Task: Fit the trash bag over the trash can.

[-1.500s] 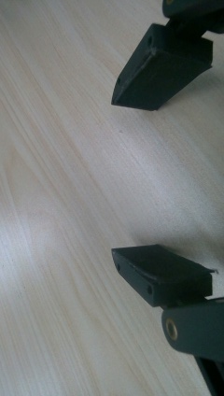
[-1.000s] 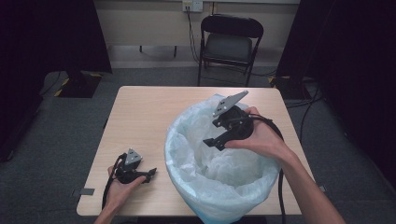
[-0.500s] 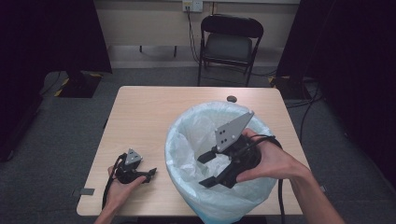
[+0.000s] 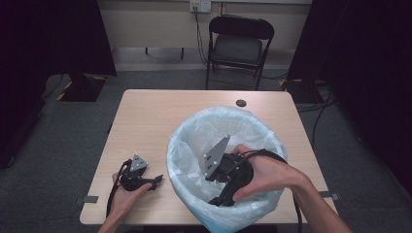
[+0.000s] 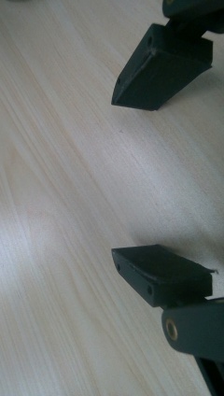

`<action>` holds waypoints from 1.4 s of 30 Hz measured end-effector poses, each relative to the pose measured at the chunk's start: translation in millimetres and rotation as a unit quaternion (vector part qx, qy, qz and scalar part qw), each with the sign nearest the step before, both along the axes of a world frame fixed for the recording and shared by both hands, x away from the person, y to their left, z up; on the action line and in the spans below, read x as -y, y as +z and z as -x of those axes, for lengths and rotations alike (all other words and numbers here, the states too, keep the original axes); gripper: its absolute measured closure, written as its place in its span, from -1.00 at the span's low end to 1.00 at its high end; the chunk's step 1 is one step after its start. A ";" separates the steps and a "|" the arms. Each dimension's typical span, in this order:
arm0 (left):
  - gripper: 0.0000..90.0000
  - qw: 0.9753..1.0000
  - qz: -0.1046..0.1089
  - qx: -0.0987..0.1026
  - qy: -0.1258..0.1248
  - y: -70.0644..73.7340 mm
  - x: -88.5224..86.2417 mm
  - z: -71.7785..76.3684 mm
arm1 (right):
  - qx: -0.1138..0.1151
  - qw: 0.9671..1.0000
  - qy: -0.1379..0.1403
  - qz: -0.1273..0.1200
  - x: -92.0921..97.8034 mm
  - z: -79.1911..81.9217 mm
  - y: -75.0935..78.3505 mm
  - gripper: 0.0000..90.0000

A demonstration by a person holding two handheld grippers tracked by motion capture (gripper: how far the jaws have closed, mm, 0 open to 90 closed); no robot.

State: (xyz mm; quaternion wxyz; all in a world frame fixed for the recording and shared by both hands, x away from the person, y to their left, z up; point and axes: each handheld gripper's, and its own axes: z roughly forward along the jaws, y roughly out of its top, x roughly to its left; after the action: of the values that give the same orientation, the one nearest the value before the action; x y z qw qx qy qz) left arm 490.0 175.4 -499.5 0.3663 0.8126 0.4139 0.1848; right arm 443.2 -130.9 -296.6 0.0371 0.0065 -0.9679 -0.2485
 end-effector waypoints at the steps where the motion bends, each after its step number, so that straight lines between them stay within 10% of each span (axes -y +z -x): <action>1: -0.51 1.000 0.001 0.000 0.000 -0.1 0.0 -0.2 | 0.006 1.000 0.003 0.009 -0.8 0.5 -2.1 -0.35; 9: -0.53 1.000 0.001 -0.001 0.003 -0.1 0.0 -1.2 | 0.042 0.998 0.007 0.035 -2.0 1.3 -8.4 -0.40; 20: -0.54 1.000 0.001 -0.001 0.003 -0.1 0.1 -1.3 | 0.100 0.987 -0.021 0.121 -8.8 -0.3 -24.2 -0.38; 27: -0.57 1.000 0.000 -0.002 0.005 -0.3 -0.1 -1.9 | 0.100 0.992 -0.068 0.032 -2.3 -8.4 -7.1 -0.49; 42: -0.66 1.000 0.000 -0.006 0.014 -0.7 0.2 -3.0 | 0.094 0.981 -0.127 -0.109 6.9 -18.5 14.9 -0.66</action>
State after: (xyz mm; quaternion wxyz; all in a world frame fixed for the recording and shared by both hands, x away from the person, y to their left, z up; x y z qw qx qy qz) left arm 492.9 175.2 -500.1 0.3610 0.8079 0.4273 0.1853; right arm 461.6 -137.8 -281.7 -0.0871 -0.0888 -0.9273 -0.3530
